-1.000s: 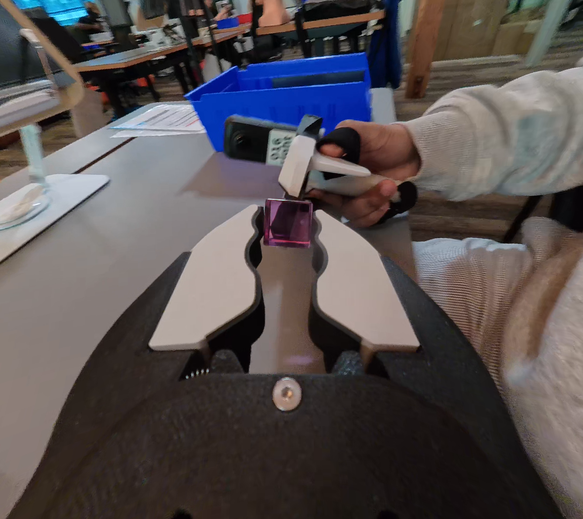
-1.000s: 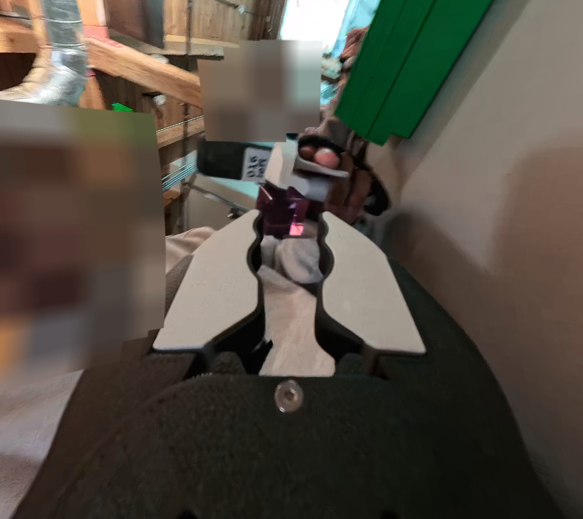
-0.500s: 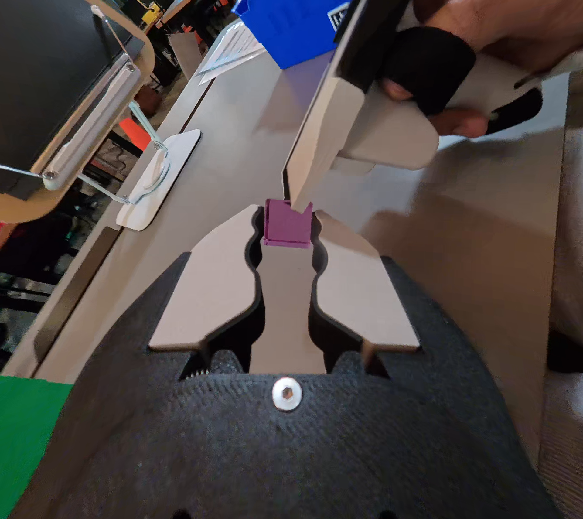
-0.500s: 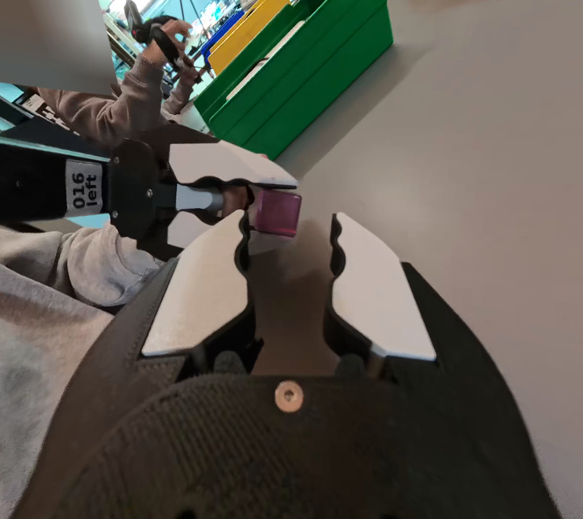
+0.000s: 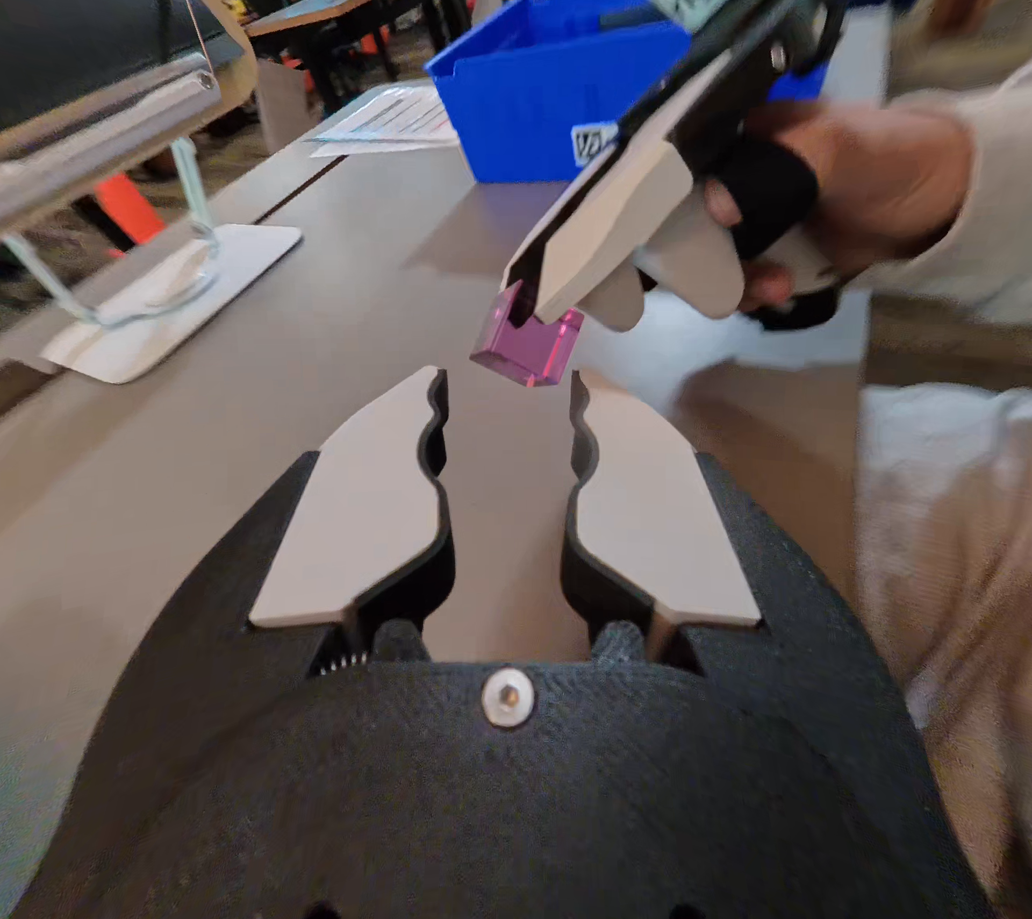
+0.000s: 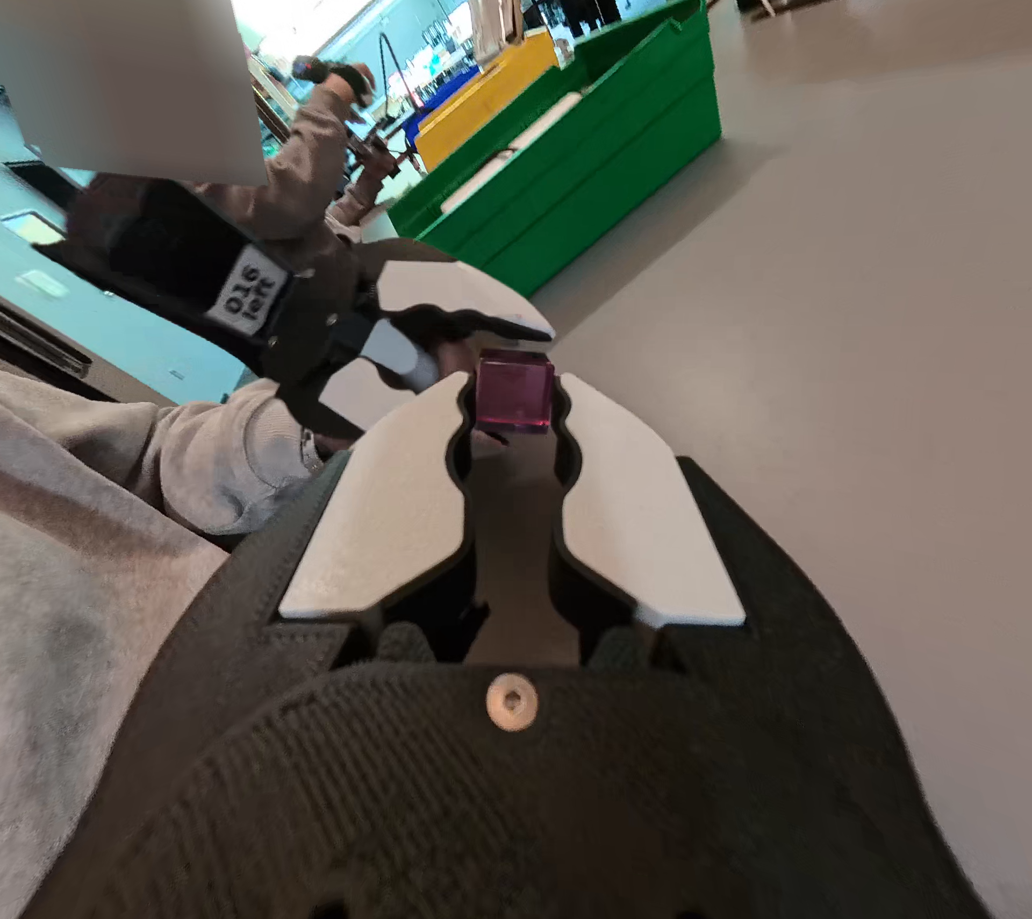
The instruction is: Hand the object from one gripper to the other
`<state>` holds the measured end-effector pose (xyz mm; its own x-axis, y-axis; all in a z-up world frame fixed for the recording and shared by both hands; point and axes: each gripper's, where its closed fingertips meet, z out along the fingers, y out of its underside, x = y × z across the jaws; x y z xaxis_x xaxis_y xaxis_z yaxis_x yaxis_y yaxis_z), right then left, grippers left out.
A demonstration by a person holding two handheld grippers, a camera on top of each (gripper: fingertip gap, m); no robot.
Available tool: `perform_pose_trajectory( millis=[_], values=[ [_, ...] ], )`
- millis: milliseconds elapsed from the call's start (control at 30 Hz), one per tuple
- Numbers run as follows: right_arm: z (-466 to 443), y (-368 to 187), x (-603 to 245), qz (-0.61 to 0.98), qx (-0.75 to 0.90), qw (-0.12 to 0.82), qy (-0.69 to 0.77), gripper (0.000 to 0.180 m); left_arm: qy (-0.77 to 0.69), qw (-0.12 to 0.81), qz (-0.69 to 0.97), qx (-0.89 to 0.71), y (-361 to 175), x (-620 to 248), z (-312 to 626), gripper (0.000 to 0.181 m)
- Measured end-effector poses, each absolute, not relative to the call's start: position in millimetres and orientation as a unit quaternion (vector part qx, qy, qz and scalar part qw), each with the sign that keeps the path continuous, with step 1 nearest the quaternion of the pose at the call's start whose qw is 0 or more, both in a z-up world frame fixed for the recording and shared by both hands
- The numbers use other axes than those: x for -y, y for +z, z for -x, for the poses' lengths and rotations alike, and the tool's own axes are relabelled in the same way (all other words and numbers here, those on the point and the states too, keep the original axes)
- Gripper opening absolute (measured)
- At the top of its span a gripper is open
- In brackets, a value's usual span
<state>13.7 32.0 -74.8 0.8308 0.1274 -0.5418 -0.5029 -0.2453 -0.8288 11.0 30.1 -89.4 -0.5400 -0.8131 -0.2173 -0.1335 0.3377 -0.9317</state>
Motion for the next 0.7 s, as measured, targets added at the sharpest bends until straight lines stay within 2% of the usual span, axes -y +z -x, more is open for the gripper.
perform_pose_trajectory(
  millis=[33, 200, 333, 433, 500, 667, 700],
  values=[
    [-14.4, -71.4, -31.2, 0.738, -0.122, 0.609, 0.263, 0.026, -0.514, 0.325, 0.335, -0.72, -85.0, -29.6, -9.8, 0.044],
    [-11.0, -59.0, -29.8, 0.711, -0.1, 0.639, 0.275, 0.026, -0.683, 0.128, 0.385, -0.607, -62.4, -27.0, -2.1, 0.044],
    [-5.6, -50.5, -29.8, 0.696, -0.076, 0.66, 0.273, 0.026, -0.731, 0.016, 0.394, -0.556, -58.7, -24.2, 1.5, 0.043],
    [-2.9, -46.0, -30.0, 0.685, -0.068, 0.671, 0.274, 0.026, -0.743, -0.021, 0.384, -0.548, -57.2, -17.5, 5.3, 0.043],
    [-1.3, -44.2, -30.2, 0.678, -0.066, 0.676, 0.28, 0.026, -0.743, -0.028, 0.383, -0.548, -57.2, -15.9, 6.2, 0.027],
    [-1.4, -42.0, -30.9, 0.667, -0.061, 0.691, 0.274, 0.027, -0.744, -0.029, 0.379, -0.55, -55.2, -18.8, 7.4, 0.027],
    [-3.8, -41.3, -30.9, 0.664, -0.062, 0.696, 0.265, 0.032, -0.746, -0.031, 0.379, -0.547, -54.5, -19.7, 7.4, 0.027]
  ],
)
